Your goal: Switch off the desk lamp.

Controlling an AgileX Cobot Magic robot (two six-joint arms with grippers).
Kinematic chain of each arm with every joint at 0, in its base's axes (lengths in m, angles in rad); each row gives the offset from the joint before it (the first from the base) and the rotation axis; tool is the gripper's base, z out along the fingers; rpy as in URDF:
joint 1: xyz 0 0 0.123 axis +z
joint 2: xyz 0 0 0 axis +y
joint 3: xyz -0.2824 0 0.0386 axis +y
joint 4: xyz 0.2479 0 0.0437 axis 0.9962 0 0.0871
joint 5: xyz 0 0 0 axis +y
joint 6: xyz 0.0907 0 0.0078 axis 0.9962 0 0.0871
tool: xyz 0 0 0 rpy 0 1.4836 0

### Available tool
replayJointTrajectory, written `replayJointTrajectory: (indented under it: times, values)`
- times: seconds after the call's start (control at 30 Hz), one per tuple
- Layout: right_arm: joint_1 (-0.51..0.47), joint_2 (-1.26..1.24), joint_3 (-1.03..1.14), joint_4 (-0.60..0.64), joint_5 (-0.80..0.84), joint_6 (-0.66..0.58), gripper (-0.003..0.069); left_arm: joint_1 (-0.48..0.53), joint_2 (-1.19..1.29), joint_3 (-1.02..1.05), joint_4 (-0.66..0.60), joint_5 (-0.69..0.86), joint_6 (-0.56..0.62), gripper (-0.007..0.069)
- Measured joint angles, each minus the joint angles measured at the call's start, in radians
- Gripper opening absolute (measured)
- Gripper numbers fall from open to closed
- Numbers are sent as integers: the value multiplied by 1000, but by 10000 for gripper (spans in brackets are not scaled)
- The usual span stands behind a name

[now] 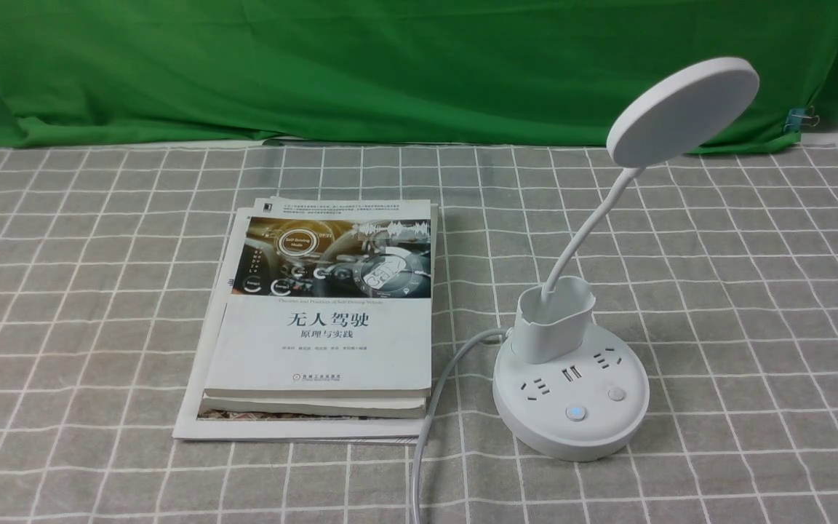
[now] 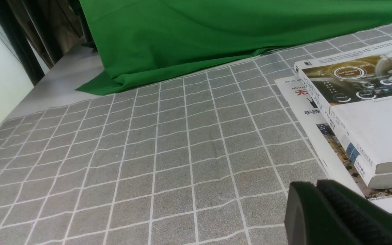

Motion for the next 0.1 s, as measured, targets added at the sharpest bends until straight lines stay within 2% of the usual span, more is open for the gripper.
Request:
replayJointTrajectory:
  times: [0.1]
  values:
    - [0,0,0,0,-7,-24,52,0,0,0,0,0,0,19]
